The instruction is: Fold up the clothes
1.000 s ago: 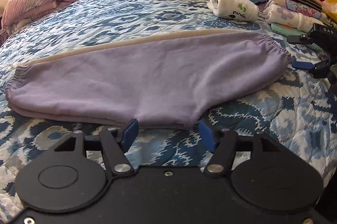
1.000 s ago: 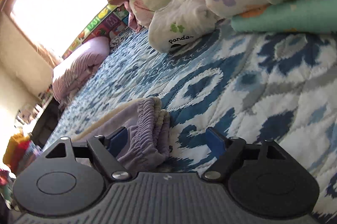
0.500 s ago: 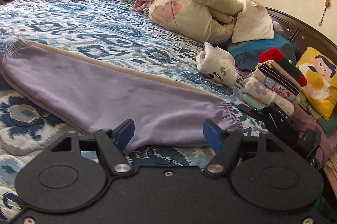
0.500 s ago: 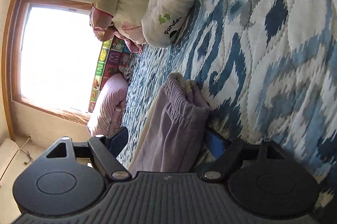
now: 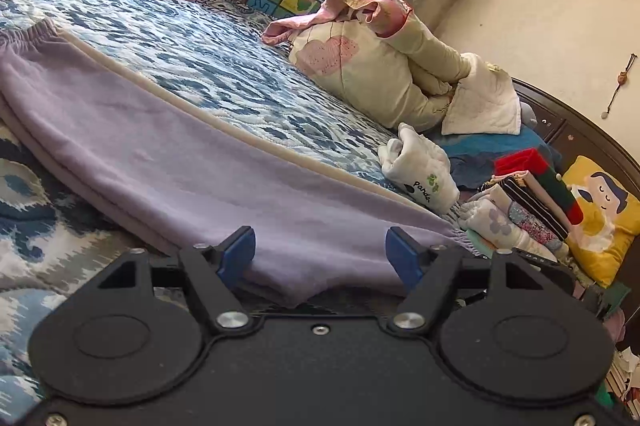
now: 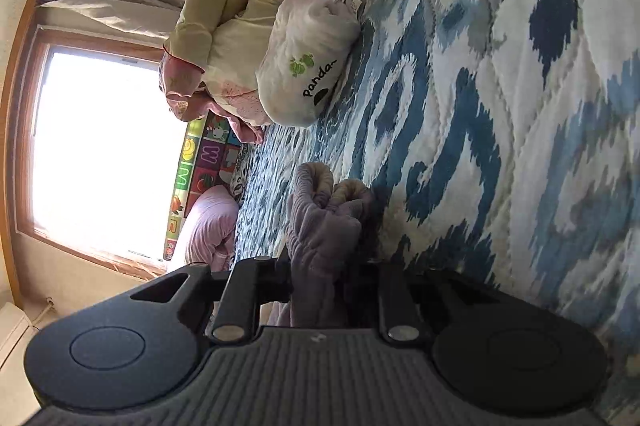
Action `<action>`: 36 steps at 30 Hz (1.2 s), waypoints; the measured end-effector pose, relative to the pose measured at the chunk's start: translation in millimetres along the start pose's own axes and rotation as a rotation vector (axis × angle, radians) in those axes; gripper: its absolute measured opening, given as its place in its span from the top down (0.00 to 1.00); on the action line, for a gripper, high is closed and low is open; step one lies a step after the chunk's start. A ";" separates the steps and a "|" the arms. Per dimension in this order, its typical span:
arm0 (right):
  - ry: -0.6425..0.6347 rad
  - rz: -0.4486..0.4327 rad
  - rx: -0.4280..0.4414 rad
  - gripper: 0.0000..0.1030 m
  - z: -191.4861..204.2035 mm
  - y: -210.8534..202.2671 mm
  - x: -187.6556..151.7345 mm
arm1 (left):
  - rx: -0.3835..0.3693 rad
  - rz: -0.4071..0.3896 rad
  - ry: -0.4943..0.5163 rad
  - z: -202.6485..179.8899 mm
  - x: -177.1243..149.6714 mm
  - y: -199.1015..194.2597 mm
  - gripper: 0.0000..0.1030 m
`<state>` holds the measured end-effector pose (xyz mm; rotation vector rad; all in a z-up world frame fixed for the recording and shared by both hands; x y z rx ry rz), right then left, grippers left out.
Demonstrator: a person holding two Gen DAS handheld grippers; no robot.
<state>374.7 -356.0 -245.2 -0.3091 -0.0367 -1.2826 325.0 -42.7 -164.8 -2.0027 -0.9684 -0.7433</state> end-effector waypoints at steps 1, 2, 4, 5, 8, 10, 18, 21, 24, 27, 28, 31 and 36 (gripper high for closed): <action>0.017 -0.011 0.003 0.79 -3.1 -6.8 4.7 | -0.012 0.010 -0.017 -0.4 -0.8 -0.4 0.30; 0.033 -0.025 0.004 0.79 -6.6 -13.8 11.9 | -0.025 0.010 -0.025 -2.4 0.5 -1.9 0.30; 0.039 -0.051 -0.004 0.79 -11.7 -26.4 27.7 | -0.052 0.003 -0.035 -7.1 3.8 -5.3 0.30; 0.028 -0.064 -0.011 0.79 -13.0 -32.0 36.2 | -0.054 -0.005 -0.032 -8.1 6.7 -7.2 0.30; -0.052 -0.077 -0.008 0.79 -3.7 -39.1 51.6 | -0.045 -0.038 -0.019 -6.2 18.8 -15.0 0.30; -0.138 -0.075 -0.005 0.79 13.0 -39.0 50.7 | -0.033 -0.056 -0.019 2.0 29.7 -21.4 0.30; -0.556 -0.041 -0.031 0.78 118.9 -9.4 0.7 | 0.032 -0.135 -0.196 68.7 64.0 -46.7 0.29; -0.734 0.005 -0.081 0.78 150.1 18.0 -35.8 | 0.038 -0.139 -0.264 86.0 68.5 -49.0 0.28; -0.917 0.079 -0.133 0.78 165.1 46.1 -81.1 | 0.034 -0.135 -0.306 95.7 70.9 -50.6 0.27; -1.049 0.146 -0.158 0.78 167.4 62.9 -122.4 | 0.022 -0.141 -0.327 101.1 74.4 -54.4 0.27; -1.077 0.166 -0.156 0.78 165.8 65.6 -133.5 | 0.021 -0.147 -0.331 103.2 75.6 -56.5 0.27; -1.159 0.225 -0.152 0.78 161.0 73.5 -166.5 | 0.018 -0.160 -0.360 112.1 79.4 -61.0 0.27; -1.294 0.326 -0.145 0.78 152.4 86.0 -220.9 | 0.015 -0.167 -0.405 123.9 82.4 -64.3 0.27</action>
Point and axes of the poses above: each gripper's, at about its wrist camera, not at the fingertips, and y roughly the way its jaws point, z to its left, x to its top, the point moved 10 cm from there along y, roughly the way its jaws point, and after that the axes turned 2 degrees about x, right-handed, at the moved point
